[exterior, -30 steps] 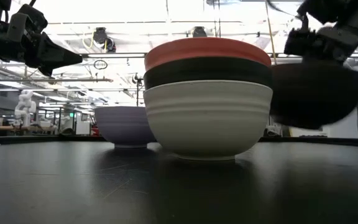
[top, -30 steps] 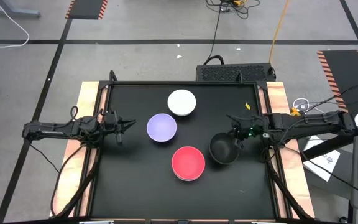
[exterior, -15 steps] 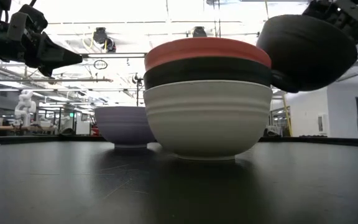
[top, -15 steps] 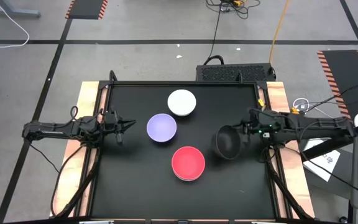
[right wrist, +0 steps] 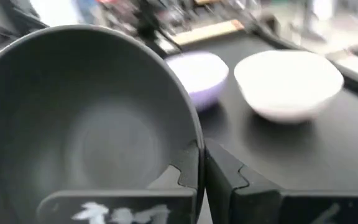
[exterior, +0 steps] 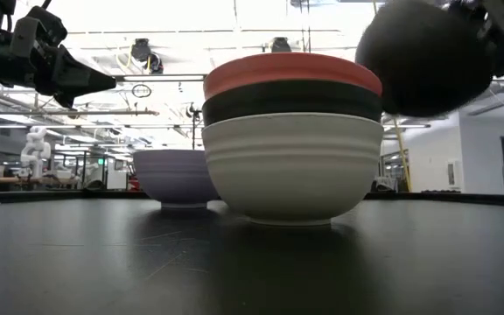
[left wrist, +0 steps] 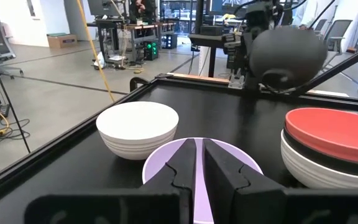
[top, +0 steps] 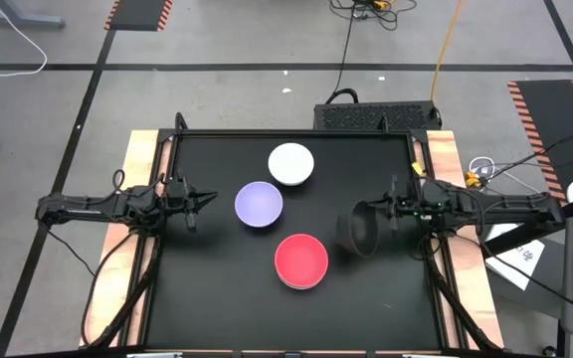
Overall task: Nest bowls inside each other
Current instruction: Stack the black bowl on top of the pink bowl
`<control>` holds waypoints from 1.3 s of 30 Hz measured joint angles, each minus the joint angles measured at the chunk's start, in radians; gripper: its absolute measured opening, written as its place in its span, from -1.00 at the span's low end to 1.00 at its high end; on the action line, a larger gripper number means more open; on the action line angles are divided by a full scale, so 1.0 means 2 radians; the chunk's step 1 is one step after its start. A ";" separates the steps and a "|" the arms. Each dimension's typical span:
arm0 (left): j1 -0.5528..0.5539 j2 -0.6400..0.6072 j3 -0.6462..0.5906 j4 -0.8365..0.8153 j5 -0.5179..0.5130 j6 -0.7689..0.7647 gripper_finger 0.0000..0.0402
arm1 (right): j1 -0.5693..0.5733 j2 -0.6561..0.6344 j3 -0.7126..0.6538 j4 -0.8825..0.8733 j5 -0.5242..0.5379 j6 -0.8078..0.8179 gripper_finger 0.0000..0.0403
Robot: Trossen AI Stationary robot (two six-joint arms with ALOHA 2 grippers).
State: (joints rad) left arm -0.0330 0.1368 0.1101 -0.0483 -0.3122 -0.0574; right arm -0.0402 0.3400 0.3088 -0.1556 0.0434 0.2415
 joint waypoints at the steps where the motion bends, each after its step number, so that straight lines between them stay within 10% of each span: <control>1: 0.000 0.000 0.000 0.000 0.000 0.000 -0.85 | 0.000 0.004 -0.003 0.026 -0.011 -0.008 -1.00; 20: 0.000 0.000 0.000 0.000 0.000 0.004 -0.85 | -0.002 0.255 0.156 0.124 -0.132 -0.086 -1.00; 39: 0.000 0.000 0.000 -0.009 0.000 0.010 -0.85 | -0.033 0.451 0.350 -0.040 -0.195 -0.102 -1.00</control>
State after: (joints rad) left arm -0.0334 0.1371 0.1104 -0.0671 -0.3122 -0.0377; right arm -0.1052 1.2419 1.0093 -0.2364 -0.3457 0.0367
